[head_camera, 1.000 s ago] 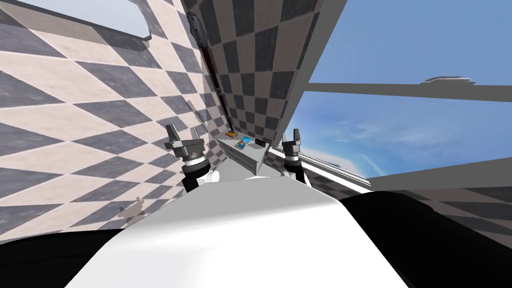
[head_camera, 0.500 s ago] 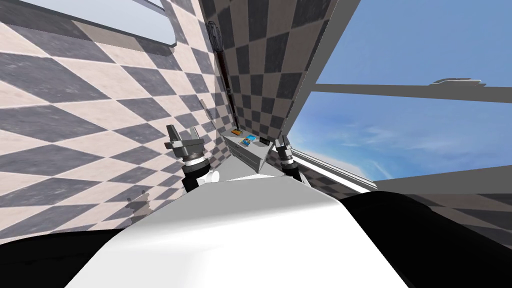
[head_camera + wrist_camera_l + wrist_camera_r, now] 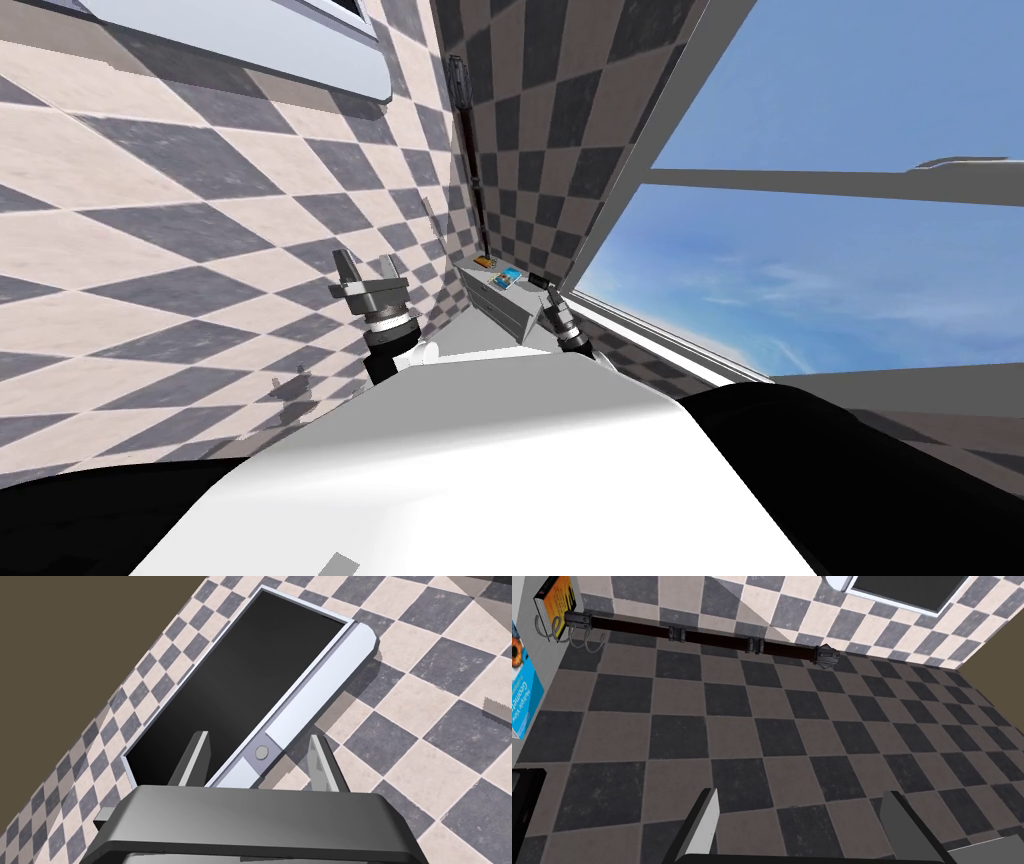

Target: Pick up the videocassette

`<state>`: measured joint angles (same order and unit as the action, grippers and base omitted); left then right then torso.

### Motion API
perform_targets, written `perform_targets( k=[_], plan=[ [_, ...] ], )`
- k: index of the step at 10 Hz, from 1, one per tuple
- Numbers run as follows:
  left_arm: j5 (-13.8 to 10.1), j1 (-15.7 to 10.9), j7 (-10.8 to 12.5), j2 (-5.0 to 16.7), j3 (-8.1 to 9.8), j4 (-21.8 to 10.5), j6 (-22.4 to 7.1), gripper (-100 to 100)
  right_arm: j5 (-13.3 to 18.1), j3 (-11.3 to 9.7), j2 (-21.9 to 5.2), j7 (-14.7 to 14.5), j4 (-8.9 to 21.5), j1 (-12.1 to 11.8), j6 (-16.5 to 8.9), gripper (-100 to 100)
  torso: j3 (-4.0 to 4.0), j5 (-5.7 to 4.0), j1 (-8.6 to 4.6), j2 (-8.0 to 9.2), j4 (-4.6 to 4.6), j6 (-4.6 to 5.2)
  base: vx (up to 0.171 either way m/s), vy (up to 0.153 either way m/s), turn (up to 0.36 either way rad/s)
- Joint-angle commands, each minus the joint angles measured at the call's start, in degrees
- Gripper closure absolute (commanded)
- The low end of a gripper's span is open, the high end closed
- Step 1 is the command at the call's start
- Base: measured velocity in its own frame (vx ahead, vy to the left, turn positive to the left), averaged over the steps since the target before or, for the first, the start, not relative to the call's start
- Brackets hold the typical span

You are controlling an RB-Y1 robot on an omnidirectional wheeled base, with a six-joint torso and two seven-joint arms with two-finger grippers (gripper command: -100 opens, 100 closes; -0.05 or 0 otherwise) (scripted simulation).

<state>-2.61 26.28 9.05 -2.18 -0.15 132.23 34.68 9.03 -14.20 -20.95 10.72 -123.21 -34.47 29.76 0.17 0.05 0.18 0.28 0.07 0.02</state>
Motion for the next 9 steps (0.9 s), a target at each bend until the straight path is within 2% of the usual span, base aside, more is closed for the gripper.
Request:
perform_targets(
  k=[1,2,3,4,5,6,7,8,9],
  plan=[
    [0.00,0.00,0.00,0.00,0.00,0.00,0.00,0,2.11,-1.99,-2.86,0.78,2.14,-0.72,-0.27,-100,0.00,0.00,0.00,0.00,0.00,0.00,-0.066,0.062,0.165],
    [0.00,-0.01,0.00,0.00,0.00,0.00,0.00,0,2.11,-1.99,-3.22,0.78,2.14,-0.72,-0.27,-100,0.00,-0.01,-0.02,0.01,0.00,-0.02,-0.043,0.040,0.085],
    [0.00,0.00,0.00,0.00,0.00,0.00,0.00,0,3.84,-3.65,-5.36,1.42,4.05,-1.44,-0.46,-100,-0.03,-0.02,-0.09,-0.05,-0.01,0.00,-0.033,0.041,0.208],
    [0.00,0.00,0.00,0.00,0.00,0.00,0.00,0,3.84,-3.65,-5.98,1.42,4.05,-1.44,-0.46,-100,-0.05,-0.02,-0.09,-0.08,-0.02,-0.02,-0.027,0.033,0.076],
    [0.00,0.01,0.00,0.00,0.00,0.00,0.00,0,5.54,-5.32,-7.76,1.97,6.14,-2.15,-0.64,-100,-0.07,-0.03,-0.14,-0.12,-0.02,0.01,-0.033,0.045,0.201],
    [0.00,0.00,0.00,0.00,0.00,0.00,0.00,0,5.54,-5.32,-8.82,1.97,6.14,-2.15,-0.64,-100,-0.07,-0.03,-0.12,-0.12,-0.03,-0.03,-0.024,0.034,0.084],
    [0.00,0.01,0.00,0.00,0.01,0.00,0.00,0,7.19,-6.99,-10.93,2.41,8.41,-2.88,-0.82,-100,-0.07,-0.03,-0.14,-0.13,-0.03,0.02,-0.026,0.042,0.185],
    [0.00,0.00,0.00,0.00,0.00,0.00,0.00,0,7.19,-6.99,-11.74,2.41,8.41,-2.88,-0.82,-100,-0.07,-0.03,-0.13,-0.12,-0.03,-0.01,-0.024,0.030,0.082],
    [0.00,0.01,0.00,0.01,0.01,0.00,0.00,0,8.77,-8.64,-13.97,2.74,10.85,-3.59,-0.98,-100,-0.07,-0.03,-0.17,-0.13,-0.03,0.02,-0.017,0.044,0.193]
  ],
)
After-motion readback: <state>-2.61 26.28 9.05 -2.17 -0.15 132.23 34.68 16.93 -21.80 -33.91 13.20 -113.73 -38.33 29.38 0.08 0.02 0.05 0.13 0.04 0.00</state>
